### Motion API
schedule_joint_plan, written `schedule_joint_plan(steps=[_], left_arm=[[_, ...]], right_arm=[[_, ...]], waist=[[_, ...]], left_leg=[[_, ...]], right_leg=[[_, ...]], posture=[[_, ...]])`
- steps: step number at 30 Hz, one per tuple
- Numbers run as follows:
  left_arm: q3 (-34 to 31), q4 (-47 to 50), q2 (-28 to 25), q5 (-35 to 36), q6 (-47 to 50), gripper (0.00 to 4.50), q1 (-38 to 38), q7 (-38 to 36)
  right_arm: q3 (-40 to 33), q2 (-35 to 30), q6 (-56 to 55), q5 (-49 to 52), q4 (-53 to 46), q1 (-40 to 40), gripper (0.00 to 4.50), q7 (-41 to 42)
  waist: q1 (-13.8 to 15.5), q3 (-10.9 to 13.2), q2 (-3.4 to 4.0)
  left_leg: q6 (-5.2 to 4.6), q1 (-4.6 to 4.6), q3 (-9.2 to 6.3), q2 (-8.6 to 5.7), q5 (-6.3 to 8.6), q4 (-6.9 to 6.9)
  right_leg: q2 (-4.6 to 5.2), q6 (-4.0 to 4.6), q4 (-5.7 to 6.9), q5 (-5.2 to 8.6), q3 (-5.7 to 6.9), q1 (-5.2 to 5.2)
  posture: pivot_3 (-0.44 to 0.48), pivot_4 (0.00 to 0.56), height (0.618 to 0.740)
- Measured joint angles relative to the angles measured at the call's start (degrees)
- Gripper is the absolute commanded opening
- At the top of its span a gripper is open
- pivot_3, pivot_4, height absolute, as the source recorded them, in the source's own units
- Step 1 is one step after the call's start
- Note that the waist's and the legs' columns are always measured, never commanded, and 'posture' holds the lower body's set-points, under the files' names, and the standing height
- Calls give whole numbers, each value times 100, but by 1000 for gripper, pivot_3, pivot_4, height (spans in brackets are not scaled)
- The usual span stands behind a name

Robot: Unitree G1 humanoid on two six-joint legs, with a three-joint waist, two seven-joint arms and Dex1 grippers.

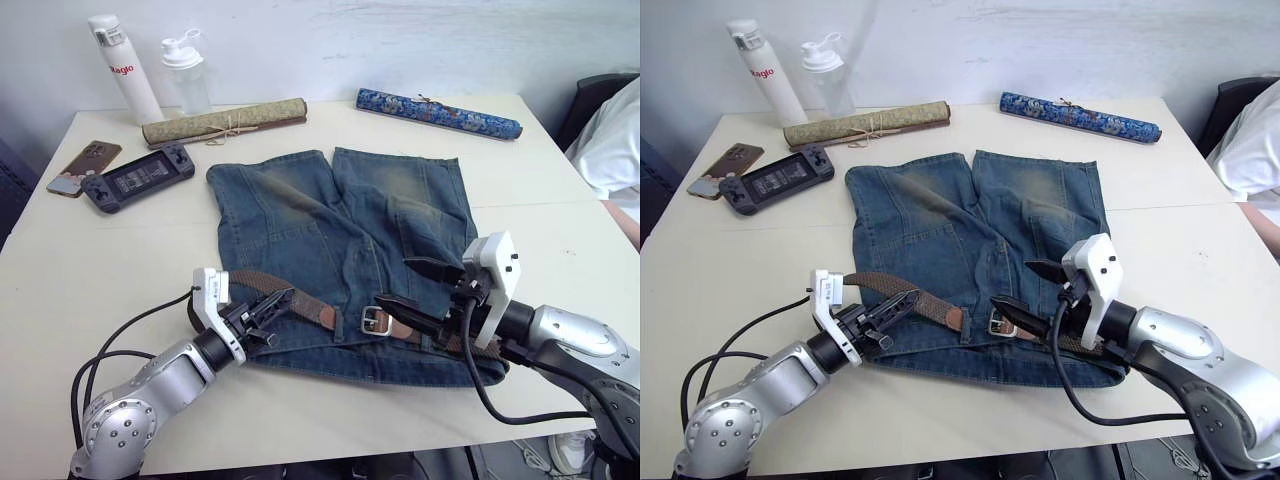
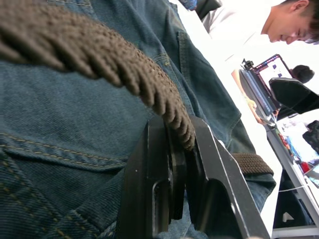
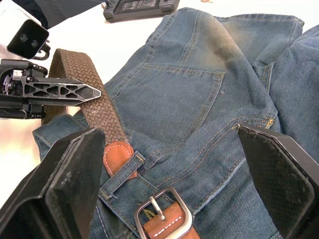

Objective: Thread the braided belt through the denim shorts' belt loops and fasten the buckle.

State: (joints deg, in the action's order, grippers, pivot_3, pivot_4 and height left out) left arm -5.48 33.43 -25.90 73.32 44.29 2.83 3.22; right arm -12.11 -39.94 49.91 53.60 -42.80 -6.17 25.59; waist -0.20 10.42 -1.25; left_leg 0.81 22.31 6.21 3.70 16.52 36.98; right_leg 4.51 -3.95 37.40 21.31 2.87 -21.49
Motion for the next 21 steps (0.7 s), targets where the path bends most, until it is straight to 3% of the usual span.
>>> schedule_joint_plan(steps=[7,12,21], left_arm=[[26,-326,16,217,301,0,129,24],[192,-543,96,-76,330,0,-16,-117],[834,-1207,8,-1189,322,0,-740,-1499]], right_arm=[[-15,-92,10,184,-94,1,4482,-169],[-17,-143,10,261,-118,-1,4482,-259],[-6,-238,7,290,-121,32,4482,-314]], waist=[[0,2,-4],[4,3,-5],[19,3,-5]], left_leg=[[1,0,-1,1,0,-1],[1,1,0,-1,0,0],[4,4,0,-3,-2,-2]], right_leg=[[-1,0,0,0,1,-1],[0,0,-2,0,1,-1],[0,-3,-6,-2,2,-3]], posture=[[0,150,737],[0,150,737],[0,150,737]])
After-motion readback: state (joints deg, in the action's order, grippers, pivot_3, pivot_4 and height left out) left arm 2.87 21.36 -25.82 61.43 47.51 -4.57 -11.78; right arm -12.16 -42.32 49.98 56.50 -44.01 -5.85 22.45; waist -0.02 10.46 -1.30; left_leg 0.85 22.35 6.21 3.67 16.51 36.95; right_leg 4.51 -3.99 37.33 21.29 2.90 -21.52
